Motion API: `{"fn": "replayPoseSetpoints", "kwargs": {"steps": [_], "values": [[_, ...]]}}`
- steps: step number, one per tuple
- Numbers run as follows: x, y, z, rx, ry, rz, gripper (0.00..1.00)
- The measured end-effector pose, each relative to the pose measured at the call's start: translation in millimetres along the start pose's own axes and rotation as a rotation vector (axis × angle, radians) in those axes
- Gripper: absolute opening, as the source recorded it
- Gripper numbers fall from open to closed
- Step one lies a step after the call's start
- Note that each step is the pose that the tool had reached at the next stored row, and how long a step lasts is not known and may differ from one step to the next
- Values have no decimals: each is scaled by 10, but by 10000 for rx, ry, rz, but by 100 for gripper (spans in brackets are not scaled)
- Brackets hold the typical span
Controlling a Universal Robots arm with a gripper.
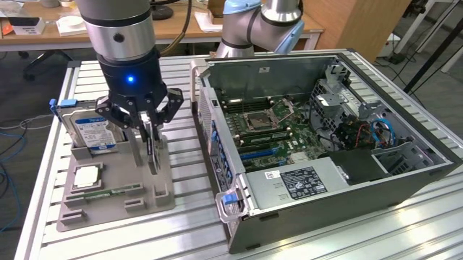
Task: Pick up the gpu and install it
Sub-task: 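Pick up the gpu and move the gpu toward the slot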
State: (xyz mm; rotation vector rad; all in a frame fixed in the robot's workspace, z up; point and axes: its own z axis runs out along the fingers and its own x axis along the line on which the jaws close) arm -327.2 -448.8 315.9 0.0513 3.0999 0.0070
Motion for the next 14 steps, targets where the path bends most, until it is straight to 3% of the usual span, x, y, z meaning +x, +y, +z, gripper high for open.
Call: {"fn": "replayPoseSetpoints", "kwargs": {"steps": [14], "values": [[-7, 1, -164, -2, -2, 0, 26]]}}
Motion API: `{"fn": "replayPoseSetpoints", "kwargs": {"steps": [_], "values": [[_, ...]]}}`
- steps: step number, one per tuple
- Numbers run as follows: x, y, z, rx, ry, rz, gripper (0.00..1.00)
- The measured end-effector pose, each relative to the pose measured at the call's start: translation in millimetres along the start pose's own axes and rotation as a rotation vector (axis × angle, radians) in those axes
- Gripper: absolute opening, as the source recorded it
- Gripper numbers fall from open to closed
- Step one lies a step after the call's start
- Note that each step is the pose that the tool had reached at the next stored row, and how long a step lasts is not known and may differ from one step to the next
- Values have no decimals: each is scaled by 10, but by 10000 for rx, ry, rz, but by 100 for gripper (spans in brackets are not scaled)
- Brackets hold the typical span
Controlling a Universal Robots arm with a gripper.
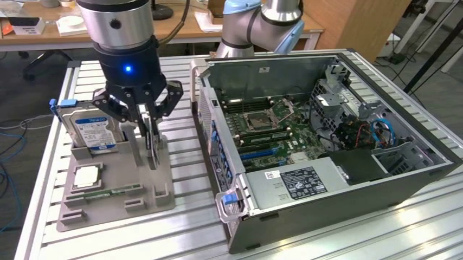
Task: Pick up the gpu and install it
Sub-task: 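Pick up the gpu and move the gpu toward the slot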
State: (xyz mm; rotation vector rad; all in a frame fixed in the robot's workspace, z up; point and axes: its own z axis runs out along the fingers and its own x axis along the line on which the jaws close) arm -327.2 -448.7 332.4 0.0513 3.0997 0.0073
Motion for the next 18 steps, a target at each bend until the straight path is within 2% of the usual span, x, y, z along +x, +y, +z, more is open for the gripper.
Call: {"fn": "replayPoseSetpoints", "kwargs": {"steps": [18], "values": [[-9, 1, -211, 0, 1, 0, 26]]}}
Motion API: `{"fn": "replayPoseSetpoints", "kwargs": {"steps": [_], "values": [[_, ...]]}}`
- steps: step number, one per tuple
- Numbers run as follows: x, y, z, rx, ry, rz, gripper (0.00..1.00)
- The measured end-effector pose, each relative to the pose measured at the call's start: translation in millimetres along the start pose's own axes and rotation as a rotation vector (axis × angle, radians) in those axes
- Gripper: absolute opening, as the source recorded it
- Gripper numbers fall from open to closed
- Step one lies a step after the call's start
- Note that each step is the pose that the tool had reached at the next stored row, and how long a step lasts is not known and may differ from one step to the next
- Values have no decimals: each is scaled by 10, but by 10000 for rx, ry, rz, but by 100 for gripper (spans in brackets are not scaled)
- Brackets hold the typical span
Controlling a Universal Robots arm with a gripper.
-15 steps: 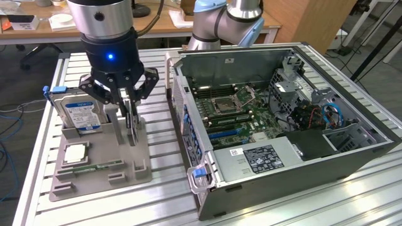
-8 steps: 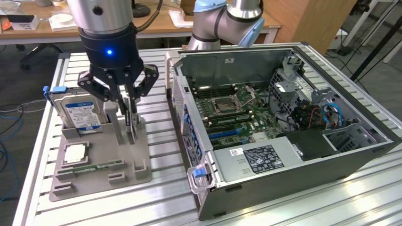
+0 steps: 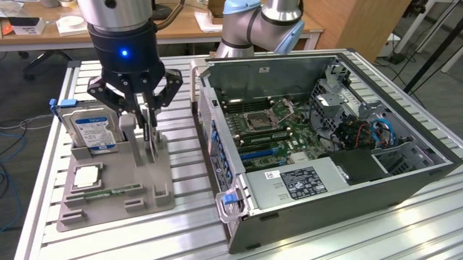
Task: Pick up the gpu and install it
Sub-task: 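Pick up the gpu and move the gpu toward the slot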
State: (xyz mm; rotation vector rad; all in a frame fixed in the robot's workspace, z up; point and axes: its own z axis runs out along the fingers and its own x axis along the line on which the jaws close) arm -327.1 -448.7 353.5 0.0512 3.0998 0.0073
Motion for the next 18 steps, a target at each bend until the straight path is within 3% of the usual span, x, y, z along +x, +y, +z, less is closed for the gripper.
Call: {"fn": "replayPoseSetpoints", "kwargs": {"steps": [18], "values": [[-8, 1, -199, 0, 1, 0, 26]]}}
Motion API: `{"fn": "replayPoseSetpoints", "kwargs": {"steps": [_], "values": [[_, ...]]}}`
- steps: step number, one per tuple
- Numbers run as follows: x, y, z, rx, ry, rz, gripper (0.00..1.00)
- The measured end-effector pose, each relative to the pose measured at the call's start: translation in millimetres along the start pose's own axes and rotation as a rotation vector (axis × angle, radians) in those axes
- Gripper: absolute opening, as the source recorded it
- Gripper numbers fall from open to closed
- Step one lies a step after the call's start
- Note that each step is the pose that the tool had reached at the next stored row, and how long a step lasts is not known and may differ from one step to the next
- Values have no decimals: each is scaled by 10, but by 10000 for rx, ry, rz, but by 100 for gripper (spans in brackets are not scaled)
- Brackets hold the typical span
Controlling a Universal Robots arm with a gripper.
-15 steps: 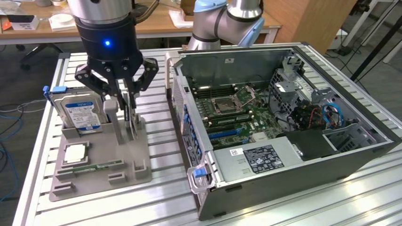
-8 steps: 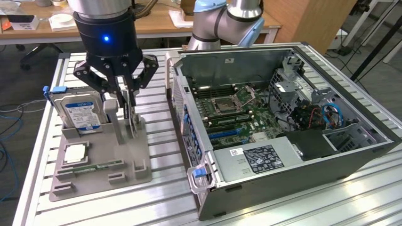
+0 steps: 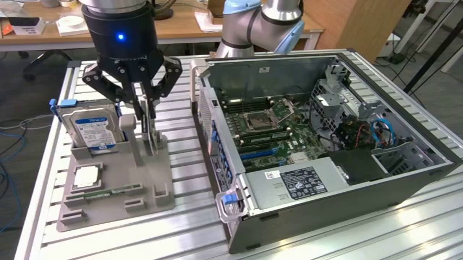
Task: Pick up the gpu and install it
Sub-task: 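Pick up the gpu and move the gpu toward the slot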
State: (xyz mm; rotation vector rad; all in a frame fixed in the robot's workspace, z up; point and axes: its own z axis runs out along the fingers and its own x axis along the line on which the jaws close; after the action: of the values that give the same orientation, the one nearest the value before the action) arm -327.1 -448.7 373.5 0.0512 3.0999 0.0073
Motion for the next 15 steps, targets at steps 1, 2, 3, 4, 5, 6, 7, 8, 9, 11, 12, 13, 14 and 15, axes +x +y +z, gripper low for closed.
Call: {"fn": "replayPoseSetpoints", "kwargs": {"steps": [1, 2, 3, 4, 5, 6, 7, 8, 9, 11, 12, 13, 14, 15], "values": [[0, 0, -11, 0, 0, 1, 26], [-1, 0, -22, -1, -1, 0, 26], [-1, 0, -33, 0, -1, 1, 26], [-2, 0, -45, 0, 0, 1, 26], [-2, 0, -56, 0, 0, 0, 26], [-3, 0, -67, 0, 0, 0, 26], [-3, 0, -77, 0, 0, 0, 26], [-3, 0, -88, 0, 0, 1, 26], [-4, 0, -97, 0, 0, 0, 26], [-5, 1, -115, 0, 0, 0, 26], [-5, 1, -124, 1, 0, 0, 26], [-5, 1, -132, 1, 0, 0, 26], [-6, 1, -139, 1, 0, 0, 26], [-6, 1, -147, 2, 0, 0, 26]]}}
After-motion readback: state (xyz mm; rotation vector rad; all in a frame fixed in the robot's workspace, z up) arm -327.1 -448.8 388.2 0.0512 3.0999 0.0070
